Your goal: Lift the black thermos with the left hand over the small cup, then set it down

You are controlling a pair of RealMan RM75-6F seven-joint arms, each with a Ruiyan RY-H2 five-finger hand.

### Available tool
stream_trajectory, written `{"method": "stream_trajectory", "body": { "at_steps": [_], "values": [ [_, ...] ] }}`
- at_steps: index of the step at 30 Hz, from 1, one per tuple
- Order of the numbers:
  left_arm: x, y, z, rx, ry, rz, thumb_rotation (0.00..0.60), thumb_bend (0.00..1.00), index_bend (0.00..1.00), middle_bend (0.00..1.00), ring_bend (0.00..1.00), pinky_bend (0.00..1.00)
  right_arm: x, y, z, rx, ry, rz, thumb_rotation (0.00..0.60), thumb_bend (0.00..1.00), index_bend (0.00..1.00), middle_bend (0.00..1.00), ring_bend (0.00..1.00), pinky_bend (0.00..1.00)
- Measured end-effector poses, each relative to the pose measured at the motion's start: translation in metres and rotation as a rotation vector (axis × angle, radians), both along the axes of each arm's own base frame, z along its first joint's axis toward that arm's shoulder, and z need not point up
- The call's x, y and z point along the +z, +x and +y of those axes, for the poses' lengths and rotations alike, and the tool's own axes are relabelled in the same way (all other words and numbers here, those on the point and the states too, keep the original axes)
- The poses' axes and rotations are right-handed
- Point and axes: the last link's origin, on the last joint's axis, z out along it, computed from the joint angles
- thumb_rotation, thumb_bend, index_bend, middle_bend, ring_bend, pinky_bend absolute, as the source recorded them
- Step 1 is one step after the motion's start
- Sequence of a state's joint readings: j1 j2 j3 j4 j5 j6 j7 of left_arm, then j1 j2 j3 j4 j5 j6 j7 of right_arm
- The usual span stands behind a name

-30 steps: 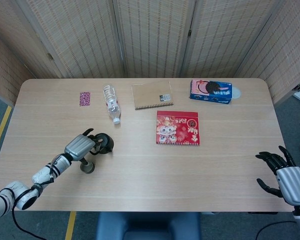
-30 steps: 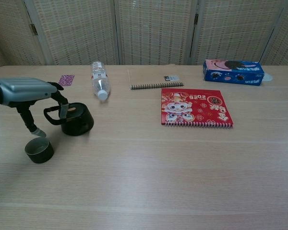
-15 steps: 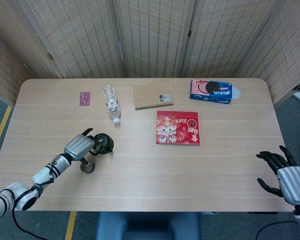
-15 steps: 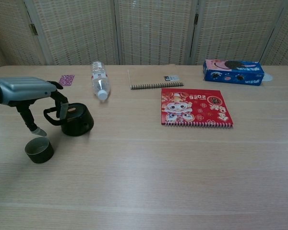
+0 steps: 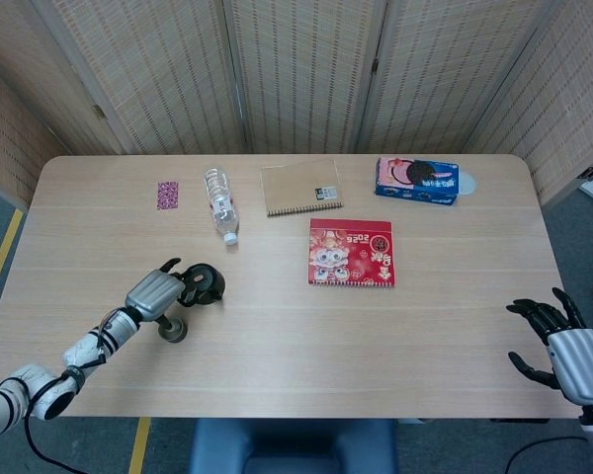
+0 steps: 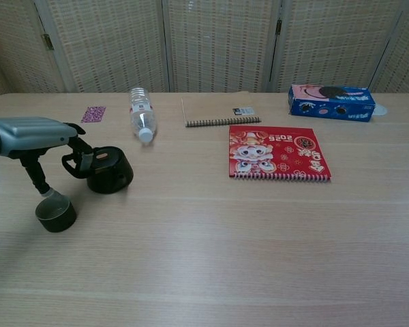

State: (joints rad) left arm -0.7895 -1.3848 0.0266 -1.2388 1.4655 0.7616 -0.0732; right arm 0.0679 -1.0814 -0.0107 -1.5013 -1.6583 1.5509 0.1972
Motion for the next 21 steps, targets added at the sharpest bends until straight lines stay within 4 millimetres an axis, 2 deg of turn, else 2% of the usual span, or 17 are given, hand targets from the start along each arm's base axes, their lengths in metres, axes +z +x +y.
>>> {"method": "stream_trajectory", "body": {
  "at_steps": [9, 21],
  "values": [
    [-0.003, -0.0034, -0.0017, 0.02, -0.011, -0.002, 0.6, 0.17, 0.49, 0.49, 0.36, 0.0, -0.0003, -0.0003, -0.0003, -0.001, 0.0, 0.0, 0.6, 0.27, 0.23, 0.26, 0.24, 0.04],
    [-0.0059, -0.0033, -0.0025, 0.049, -0.034, -0.01, 0.6, 0.16, 0.55, 0.54, 0.4, 0.0, -0.0004, -0.0009, -0.0006, -0.003, -0.002, -0.001, 0.6, 0.27, 0.23, 0.26, 0.24, 0.04]
  ]
}}
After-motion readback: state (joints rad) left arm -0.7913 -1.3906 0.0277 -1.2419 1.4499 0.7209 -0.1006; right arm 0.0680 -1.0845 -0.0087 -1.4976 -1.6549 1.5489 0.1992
